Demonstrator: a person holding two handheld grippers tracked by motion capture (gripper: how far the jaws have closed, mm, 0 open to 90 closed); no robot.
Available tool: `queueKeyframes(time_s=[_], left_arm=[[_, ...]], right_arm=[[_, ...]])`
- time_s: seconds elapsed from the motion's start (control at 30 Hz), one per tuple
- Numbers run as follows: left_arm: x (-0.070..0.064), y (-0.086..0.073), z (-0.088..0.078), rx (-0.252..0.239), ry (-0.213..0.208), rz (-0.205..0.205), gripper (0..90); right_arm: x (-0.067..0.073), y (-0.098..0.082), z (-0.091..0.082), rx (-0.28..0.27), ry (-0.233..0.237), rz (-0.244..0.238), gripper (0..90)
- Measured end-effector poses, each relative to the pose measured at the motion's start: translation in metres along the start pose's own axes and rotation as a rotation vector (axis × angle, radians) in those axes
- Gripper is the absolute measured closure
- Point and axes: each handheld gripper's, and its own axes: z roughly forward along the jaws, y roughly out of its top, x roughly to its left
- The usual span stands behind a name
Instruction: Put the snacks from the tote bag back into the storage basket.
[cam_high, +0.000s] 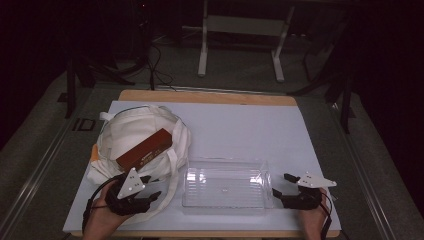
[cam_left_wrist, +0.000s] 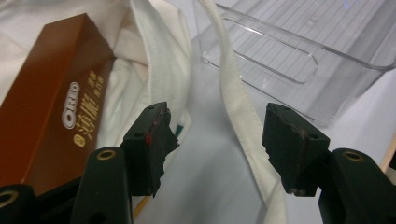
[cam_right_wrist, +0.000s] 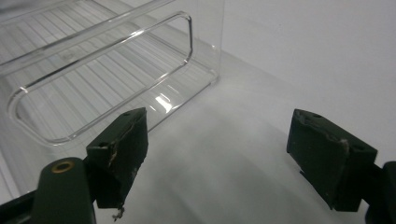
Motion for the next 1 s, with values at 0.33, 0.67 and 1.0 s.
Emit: queueKeyframes(time_s=[0.33, 0.67, 1.0], left_arm=[[-0.0036, 0.0007, 0.0054, 0.027, -0.024, 0.012, 43.8], [-0.0019, 0.0045, 0.0019, 0.031, -0.062, 0.009, 46.0], [-0.0008, 0.0068, -0.0034, 0.059, -0.083, 0.041, 47.6]], right_arm=[[0.0039, 0.0000, 0.0005, 0.005, -0.028, -0.029, 20.0], [0.0066, -0.0005, 0.0000, -0.003, -0.041, -0.052, 20.1], [0.0075, -0.0004, 0.0005, 0.001, -0.045, -0.064, 20.1]])
